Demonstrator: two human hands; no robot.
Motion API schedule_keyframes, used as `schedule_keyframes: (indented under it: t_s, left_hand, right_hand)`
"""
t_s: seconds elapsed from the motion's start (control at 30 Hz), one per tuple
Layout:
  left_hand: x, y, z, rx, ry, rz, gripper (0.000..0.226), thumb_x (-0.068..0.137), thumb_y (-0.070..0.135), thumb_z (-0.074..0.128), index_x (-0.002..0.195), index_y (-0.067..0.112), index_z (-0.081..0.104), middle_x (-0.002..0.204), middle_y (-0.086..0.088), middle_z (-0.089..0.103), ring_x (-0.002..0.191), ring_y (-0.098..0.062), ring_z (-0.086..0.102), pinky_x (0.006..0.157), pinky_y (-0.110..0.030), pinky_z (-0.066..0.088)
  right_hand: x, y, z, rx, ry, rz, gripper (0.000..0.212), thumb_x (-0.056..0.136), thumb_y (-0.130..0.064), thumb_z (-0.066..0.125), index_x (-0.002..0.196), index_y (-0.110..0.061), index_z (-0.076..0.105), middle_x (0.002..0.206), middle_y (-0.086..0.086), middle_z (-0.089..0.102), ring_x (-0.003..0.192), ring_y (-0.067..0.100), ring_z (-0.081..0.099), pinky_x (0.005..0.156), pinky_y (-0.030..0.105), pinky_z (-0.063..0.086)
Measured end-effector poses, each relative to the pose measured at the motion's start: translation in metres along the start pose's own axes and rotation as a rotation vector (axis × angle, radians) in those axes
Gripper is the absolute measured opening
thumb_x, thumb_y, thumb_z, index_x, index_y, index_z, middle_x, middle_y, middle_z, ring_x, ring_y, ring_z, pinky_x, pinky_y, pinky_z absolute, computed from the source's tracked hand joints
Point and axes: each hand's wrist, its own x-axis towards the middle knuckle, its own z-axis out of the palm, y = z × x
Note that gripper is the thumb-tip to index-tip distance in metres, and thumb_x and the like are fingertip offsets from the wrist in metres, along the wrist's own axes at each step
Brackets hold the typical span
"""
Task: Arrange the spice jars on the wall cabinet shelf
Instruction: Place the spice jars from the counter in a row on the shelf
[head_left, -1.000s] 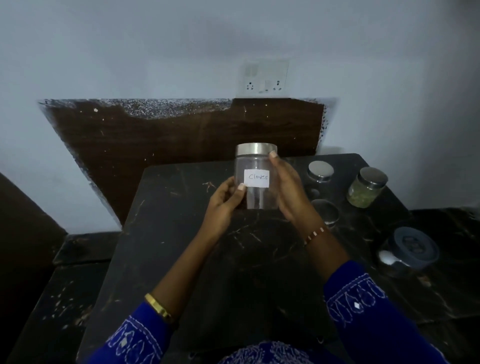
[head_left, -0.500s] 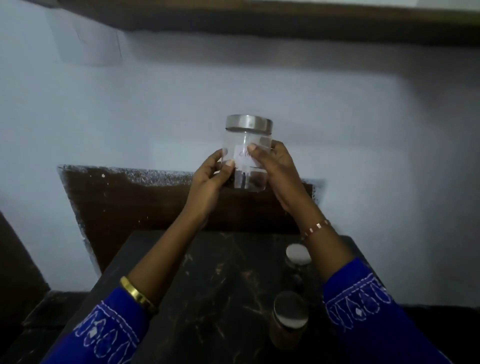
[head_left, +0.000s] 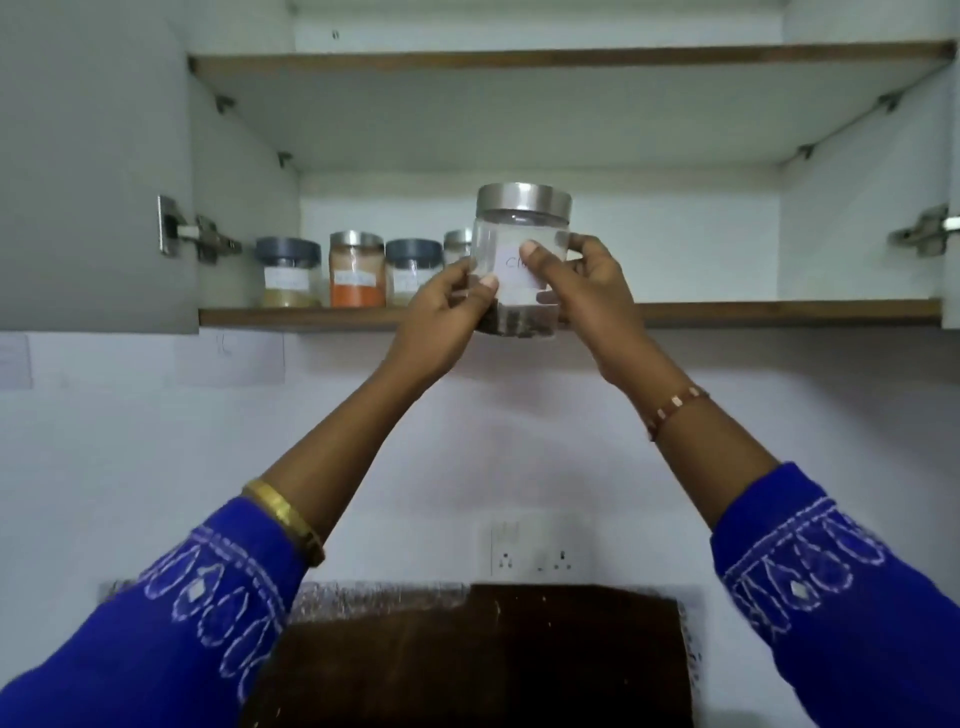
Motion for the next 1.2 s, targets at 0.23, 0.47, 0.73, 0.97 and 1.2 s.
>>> schedule_keyframes:
  t_s: [0.23, 0.47, 0.73, 0.97, 1.2]
  left_hand:
    - [0.072, -0.016, 0.002, 0.122, -0.031, -0.017, 0.035, 0.094, 0.029, 0.048, 0.118, 0.005, 0.056, 0.115, -0.019, 0.061, 0.106, -0.033, 0.061, 0.098, -0.048, 0.047]
    - [0.109, -0.057, 0.008, 0.131, -0.068, -0.118, 0.053, 0.090, 0.030, 0.055, 0.137, 0.013, 0.039, 0.110, -0.007, 0.061, 0.106, -0.021, 0.059, 0.089, -0.030, 0.047]
    - [0.144, -0.076, 0.021, 0.471, -0.205, -0.208, 0.046, 0.084, 0.017, 0.062, 0.126, 0.005, 0.051, 0.120, -0.016, 0.061, 0.110, -0.029, 0.058, 0.093, -0.034, 0.047]
    - [0.163, -0.084, 0.026, 0.524, -0.238, -0.313, 0.041, 0.088, -0.001, 0.045, 0.129, -0.005, 0.046, 0.130, -0.021, 0.054, 0.119, -0.033, 0.053, 0.103, -0.044, 0.043]
    - [0.171, -0.090, 0.023, 0.314, -0.294, -0.403, 0.034, 0.091, -0.001, 0.044, 0.124, -0.003, 0.048, 0.122, -0.018, 0.056, 0.112, -0.026, 0.057, 0.102, -0.034, 0.043]
  right_hand:
    - [0.066, 0.007, 0.011, -0.136, -0.001, -0.006, 0.050, 0.082, -0.039, 0.066, 0.121, -0.017, 0.044, 0.094, -0.009, 0.058, 0.079, 0.006, 0.056, 0.066, 0.019, 0.045]
    - [0.101, 0.041, 0.013, -0.303, -0.033, 0.042, 0.068, 0.083, -0.038, 0.067, 0.135, -0.011, 0.034, 0.116, 0.006, 0.055, 0.094, 0.018, 0.055, 0.062, 0.020, 0.043]
    - [0.139, 0.065, 0.014, -0.480, -0.134, 0.187, 0.070, 0.087, -0.042, 0.061, 0.139, -0.004, 0.034, 0.136, 0.013, 0.049, 0.113, 0.026, 0.052, 0.084, 0.035, 0.042]
    - [0.156, 0.075, 0.013, -0.729, -0.192, 0.298, 0.067, 0.095, -0.047, 0.043, 0.138, 0.005, 0.037, 0.134, 0.023, 0.050, 0.113, 0.036, 0.056, 0.100, 0.039, 0.042]
    - [0.161, 0.074, 0.019, -1.042, -0.274, 0.307, 0.039, 0.101, -0.014, 0.037, 0.135, 0.004, 0.041, 0.141, 0.019, 0.045, 0.116, 0.029, 0.049, 0.090, 0.033, 0.042]
